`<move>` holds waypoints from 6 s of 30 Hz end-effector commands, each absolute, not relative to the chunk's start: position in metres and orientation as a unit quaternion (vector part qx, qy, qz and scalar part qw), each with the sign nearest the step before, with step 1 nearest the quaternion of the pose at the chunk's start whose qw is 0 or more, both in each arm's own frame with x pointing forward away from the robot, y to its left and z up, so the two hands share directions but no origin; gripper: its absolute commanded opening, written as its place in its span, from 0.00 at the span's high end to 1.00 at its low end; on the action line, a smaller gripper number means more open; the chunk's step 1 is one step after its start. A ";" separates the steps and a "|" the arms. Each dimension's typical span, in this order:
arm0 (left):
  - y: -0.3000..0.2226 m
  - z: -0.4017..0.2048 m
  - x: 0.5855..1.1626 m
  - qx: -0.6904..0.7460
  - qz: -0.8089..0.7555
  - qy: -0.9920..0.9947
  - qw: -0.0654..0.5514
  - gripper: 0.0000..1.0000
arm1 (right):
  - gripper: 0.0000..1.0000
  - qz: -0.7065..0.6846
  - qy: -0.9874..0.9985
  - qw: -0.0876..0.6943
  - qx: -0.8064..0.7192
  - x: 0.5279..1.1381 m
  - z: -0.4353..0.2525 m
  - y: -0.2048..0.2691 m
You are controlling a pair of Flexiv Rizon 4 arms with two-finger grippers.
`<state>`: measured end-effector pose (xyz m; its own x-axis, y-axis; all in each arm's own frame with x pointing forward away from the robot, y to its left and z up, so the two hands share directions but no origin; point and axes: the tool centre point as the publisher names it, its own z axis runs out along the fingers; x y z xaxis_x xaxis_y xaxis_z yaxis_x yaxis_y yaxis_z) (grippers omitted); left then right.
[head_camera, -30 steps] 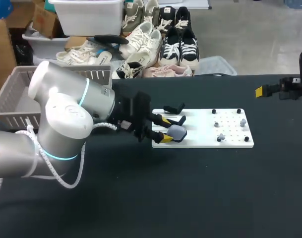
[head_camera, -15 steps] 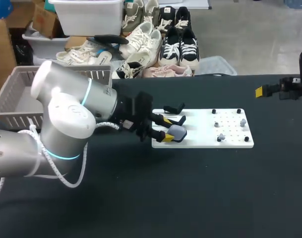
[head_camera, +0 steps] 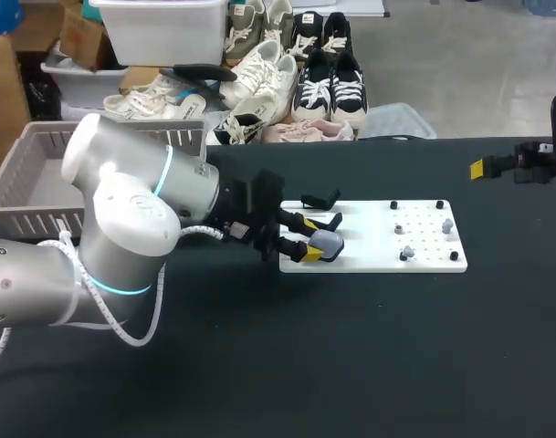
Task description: Pick up each earbud case from the left stands, insert the matching earbuds, close the lid, and place the case in the box.
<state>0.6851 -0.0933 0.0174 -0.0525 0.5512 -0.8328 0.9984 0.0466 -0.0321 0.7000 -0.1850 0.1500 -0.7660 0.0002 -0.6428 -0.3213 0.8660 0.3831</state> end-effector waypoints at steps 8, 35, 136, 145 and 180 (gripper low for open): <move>-0.097 0.015 0.688 0.602 -0.340 0.645 0.327 0.50 | 0.00 0.243 0.908 0.330 -0.088 0.700 0.150 -0.185; -0.090 0.022 0.682 0.604 -0.350 0.635 0.330 1.00 | 0.00 0.243 0.908 0.330 -0.088 0.700 0.150 -0.185; -0.159 0.108 0.642 0.584 -0.434 0.492 0.477 1.00 | 0.00 0.263 0.893 0.339 -0.134 0.669 0.161 -0.166; -0.158 0.103 0.642 0.585 -0.437 0.493 0.473 1.00 | 0.00 0.270 0.883 0.344 -0.171 0.640 0.170 -0.140; -0.155 0.101 0.643 0.586 -0.433 0.496 0.473 1.00 | 0.00 0.255 0.887 0.303 -0.238 0.610 0.141 -0.050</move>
